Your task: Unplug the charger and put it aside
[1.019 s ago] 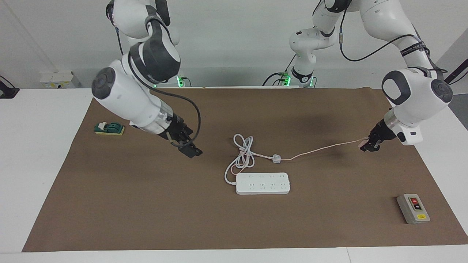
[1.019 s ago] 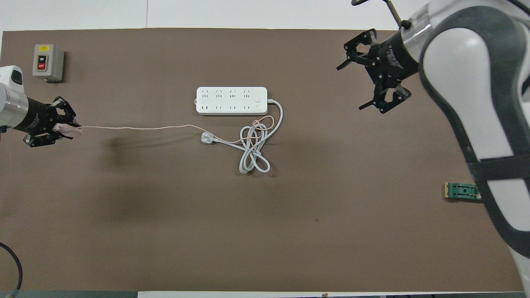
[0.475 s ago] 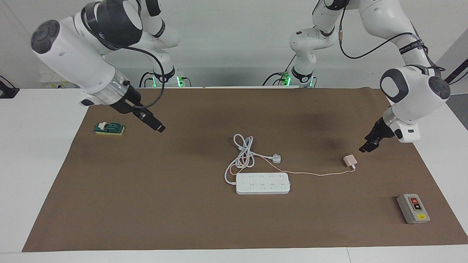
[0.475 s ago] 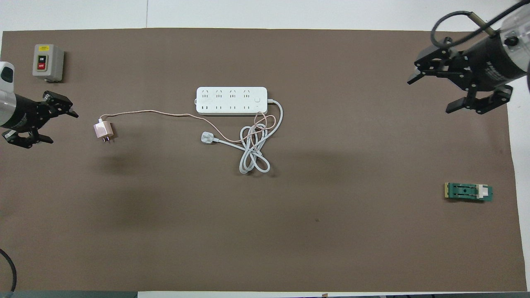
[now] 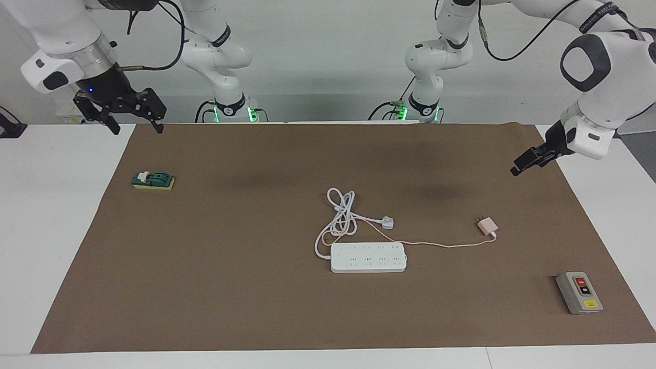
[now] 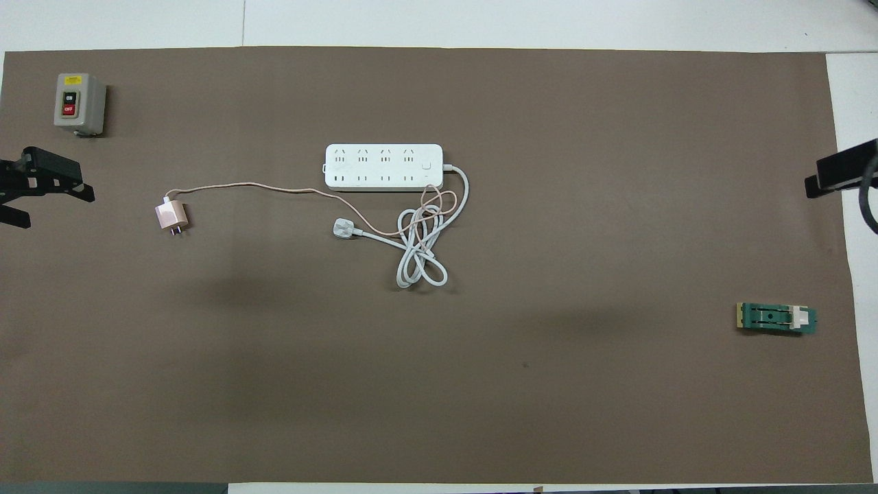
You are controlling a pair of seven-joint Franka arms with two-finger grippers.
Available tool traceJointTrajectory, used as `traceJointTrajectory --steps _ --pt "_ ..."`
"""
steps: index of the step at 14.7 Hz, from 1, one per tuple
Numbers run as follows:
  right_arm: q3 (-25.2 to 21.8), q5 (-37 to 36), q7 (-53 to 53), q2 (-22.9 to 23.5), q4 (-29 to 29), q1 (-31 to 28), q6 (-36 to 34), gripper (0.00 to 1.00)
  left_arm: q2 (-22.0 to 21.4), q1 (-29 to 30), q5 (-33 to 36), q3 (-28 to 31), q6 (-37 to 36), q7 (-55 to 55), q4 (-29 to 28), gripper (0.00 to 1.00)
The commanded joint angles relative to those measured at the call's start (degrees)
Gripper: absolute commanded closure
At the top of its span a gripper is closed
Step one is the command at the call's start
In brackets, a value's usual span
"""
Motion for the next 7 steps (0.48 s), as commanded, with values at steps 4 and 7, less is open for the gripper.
traceJointTrajectory --steps 4,7 --pt "1.6 -1.4 -2.8 -8.3 -13.7 -2.3 5.9 0.0 -6.7 -2.9 0.3 0.7 -5.7 9.7 -2.3 0.0" --pt "1.7 -1.3 -2.2 -7.9 -13.1 -2.6 6.1 0.0 -7.9 -3.8 0.3 0.7 -4.5 11.0 -4.7 0.0"
